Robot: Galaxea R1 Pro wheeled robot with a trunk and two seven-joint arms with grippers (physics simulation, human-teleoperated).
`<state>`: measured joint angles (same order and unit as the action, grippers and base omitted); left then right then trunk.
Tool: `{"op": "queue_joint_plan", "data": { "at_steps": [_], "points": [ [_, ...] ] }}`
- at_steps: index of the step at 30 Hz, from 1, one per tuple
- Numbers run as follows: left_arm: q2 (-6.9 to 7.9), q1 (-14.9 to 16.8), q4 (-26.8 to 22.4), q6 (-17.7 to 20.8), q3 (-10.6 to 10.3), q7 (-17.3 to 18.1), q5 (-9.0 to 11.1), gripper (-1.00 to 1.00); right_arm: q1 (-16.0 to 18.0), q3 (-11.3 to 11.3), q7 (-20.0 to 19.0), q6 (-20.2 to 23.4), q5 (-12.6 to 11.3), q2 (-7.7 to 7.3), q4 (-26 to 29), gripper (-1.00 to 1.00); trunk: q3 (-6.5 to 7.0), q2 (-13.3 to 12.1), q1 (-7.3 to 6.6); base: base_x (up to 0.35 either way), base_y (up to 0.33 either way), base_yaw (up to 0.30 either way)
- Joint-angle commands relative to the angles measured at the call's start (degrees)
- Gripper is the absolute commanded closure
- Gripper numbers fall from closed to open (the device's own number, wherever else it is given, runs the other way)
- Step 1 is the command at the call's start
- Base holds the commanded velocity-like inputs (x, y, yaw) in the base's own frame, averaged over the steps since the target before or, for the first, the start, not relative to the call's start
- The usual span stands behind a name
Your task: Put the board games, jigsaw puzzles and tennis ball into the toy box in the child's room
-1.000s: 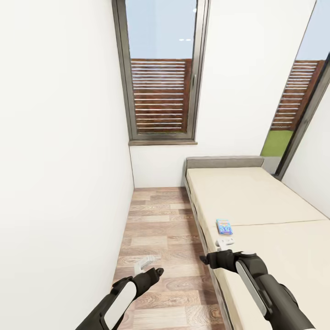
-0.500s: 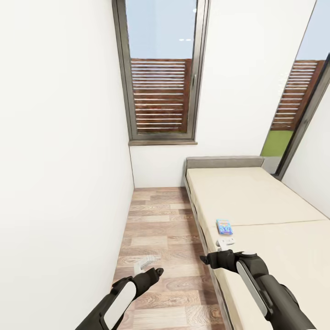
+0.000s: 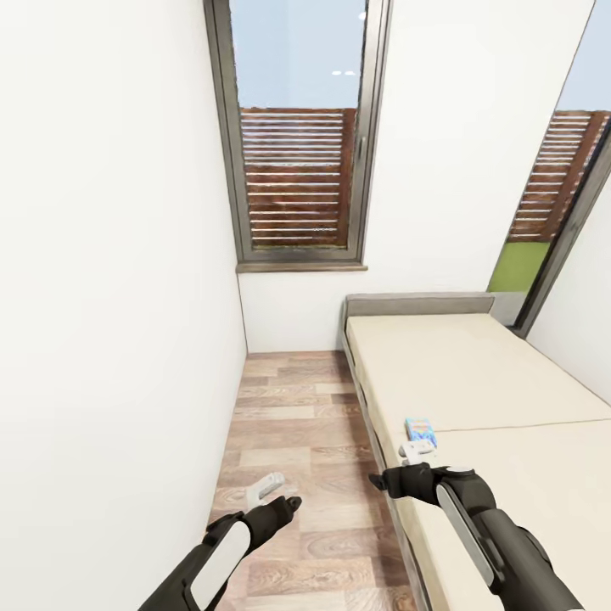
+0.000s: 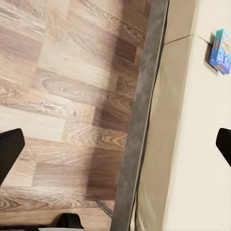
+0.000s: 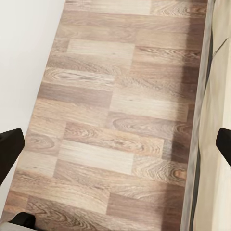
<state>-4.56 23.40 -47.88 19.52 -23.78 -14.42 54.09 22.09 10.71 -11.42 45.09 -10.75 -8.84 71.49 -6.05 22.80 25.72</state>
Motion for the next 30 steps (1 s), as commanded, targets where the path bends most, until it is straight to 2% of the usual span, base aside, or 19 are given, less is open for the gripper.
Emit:
{"op": "queue_joint_plan", "data": {
  "at_steps": [1, 30],
  "points": [
    [0.03, 0.0, -0.1, 0.1, -0.1, -0.5, 0.6, -1.00, 0.1, 0.1, 0.0, 0.3, -0.2, -0.05, 0.1, -1.00, -0.13, 0.1, 0.07, 0.291, 0.000, 0.000],
    [0.08, 0.1, -0.1, 0.1, -0.1, -0.5, 0.4, -1.00, 0.1, -0.1, 0.1, 0.3, -0.1, 0.13, 0.1, -1.00, -0.13, 0.1, 0.07, 0.324, 0.003, 0.000]
  ]
}}
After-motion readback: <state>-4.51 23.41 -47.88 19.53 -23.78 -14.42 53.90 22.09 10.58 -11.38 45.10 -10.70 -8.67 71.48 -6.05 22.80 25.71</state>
